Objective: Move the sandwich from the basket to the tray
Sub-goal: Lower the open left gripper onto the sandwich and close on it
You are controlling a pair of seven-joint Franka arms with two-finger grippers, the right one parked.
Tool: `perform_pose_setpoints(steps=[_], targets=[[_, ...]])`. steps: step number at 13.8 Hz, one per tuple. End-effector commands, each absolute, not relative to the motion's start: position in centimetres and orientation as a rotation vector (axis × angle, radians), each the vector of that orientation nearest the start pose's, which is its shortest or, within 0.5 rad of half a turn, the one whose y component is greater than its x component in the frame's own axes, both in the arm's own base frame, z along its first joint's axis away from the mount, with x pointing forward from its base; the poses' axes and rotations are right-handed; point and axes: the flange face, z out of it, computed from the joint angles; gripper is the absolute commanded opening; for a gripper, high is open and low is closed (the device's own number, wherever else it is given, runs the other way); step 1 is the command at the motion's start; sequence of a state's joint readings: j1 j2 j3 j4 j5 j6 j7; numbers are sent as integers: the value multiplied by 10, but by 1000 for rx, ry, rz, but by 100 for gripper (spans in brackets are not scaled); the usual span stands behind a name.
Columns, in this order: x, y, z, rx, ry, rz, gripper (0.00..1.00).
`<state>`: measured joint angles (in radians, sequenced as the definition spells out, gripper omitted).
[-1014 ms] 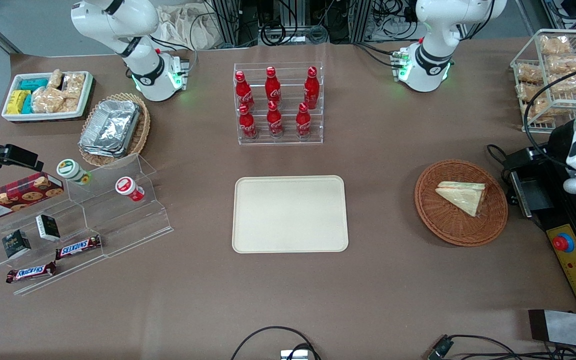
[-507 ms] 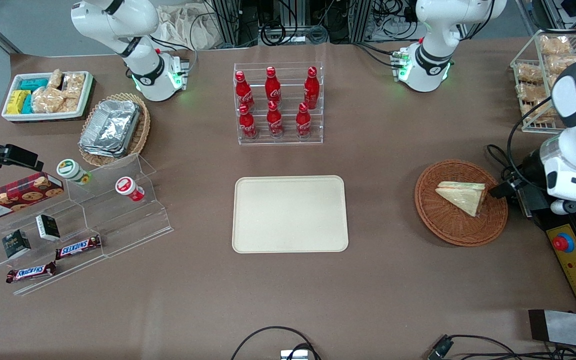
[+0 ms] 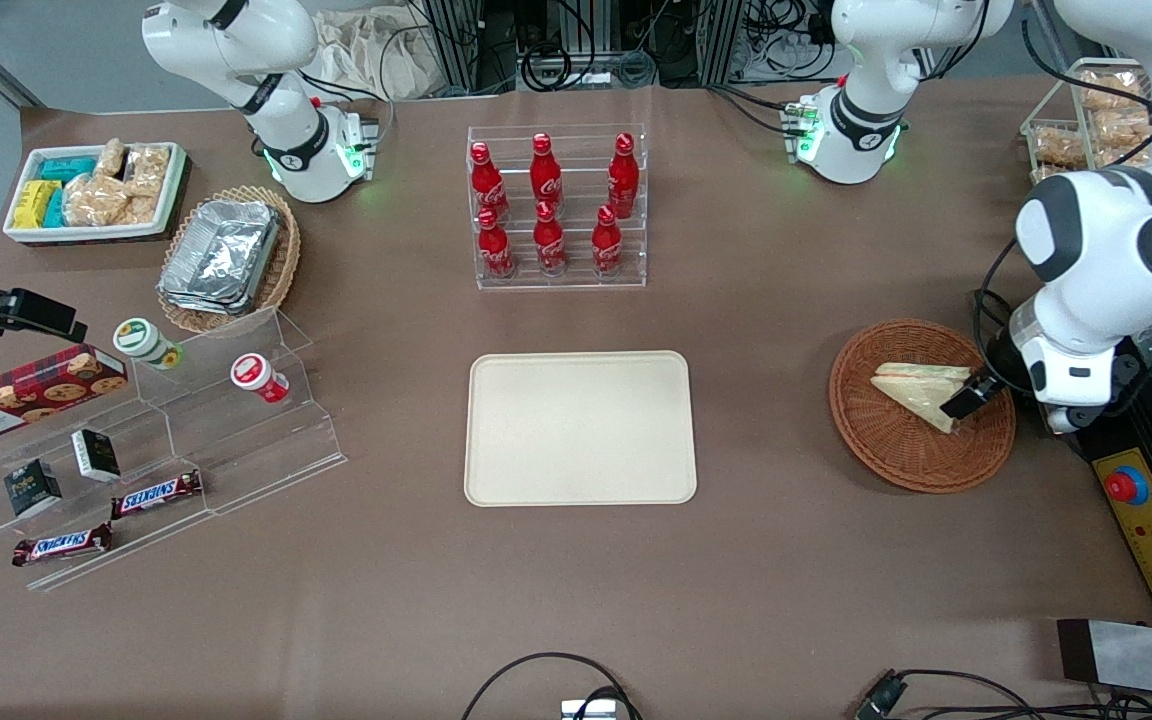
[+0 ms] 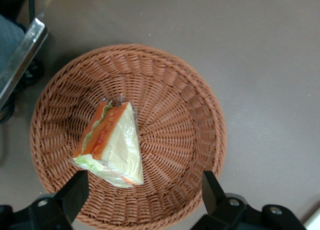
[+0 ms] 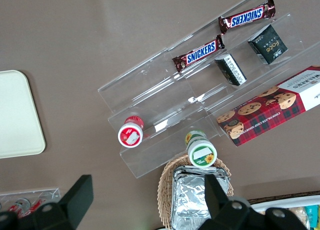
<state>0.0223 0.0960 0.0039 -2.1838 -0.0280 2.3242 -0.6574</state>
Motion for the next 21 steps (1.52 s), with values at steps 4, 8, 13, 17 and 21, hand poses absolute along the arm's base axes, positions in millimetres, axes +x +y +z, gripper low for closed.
perform_pose_setpoints(steps=[4,8,13,17,21], targets=[[536,33,338,-2898,-1275,-25,100],[533,45,327,-2870,-1319,-1,100],[532,59,310,-2840,-1359,21,100],[532,60,292,-2837,-1375,-2,100],[527,59,274,-2837,-1388,-18,100]])
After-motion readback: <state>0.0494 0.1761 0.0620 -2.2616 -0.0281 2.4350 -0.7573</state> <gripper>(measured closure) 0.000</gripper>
